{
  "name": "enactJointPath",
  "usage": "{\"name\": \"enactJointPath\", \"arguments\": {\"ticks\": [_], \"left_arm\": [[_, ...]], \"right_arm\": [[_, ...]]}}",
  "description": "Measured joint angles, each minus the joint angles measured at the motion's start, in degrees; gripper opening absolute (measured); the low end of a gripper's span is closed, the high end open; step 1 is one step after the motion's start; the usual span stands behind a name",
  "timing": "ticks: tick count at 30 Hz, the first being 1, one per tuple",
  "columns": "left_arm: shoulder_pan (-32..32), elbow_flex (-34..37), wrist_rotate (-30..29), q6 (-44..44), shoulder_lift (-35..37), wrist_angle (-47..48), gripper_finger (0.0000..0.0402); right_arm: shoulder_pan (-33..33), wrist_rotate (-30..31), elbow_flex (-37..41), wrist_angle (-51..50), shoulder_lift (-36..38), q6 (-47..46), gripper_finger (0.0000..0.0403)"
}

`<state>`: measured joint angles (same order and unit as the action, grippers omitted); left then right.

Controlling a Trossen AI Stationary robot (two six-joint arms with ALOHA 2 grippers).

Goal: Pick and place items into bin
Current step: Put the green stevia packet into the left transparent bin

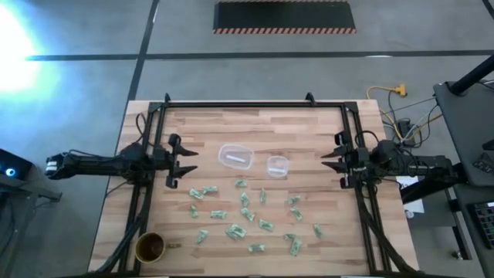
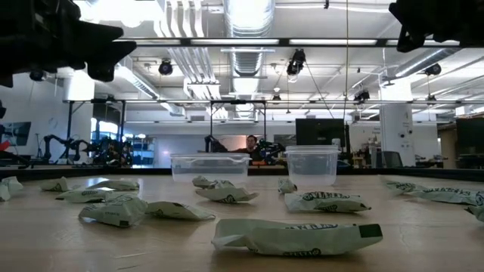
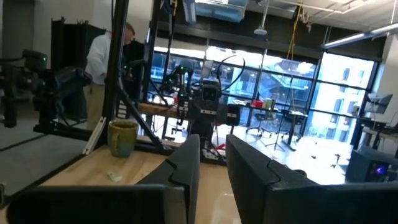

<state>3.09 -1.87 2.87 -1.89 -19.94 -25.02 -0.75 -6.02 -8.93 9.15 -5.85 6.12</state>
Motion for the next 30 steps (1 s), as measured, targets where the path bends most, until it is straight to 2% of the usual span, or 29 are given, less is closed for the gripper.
{"name": "enactJointPath", "arguments": {"ticks": [18, 30], "left_arm": [[0.0, 0.0, 0.0, 0.0, -3.0, 0.0, 0.02], [0.0, 0.0, 0.0, 0.0, -3.4, 0.0, 0.02]], "right_arm": [[0.0, 0.0, 0.0, 0.1, 0.0, -4.9, 0.0068], [0.0, 0.0, 0.0, -0.3, 0.1, -5.1, 0.0068]]}}
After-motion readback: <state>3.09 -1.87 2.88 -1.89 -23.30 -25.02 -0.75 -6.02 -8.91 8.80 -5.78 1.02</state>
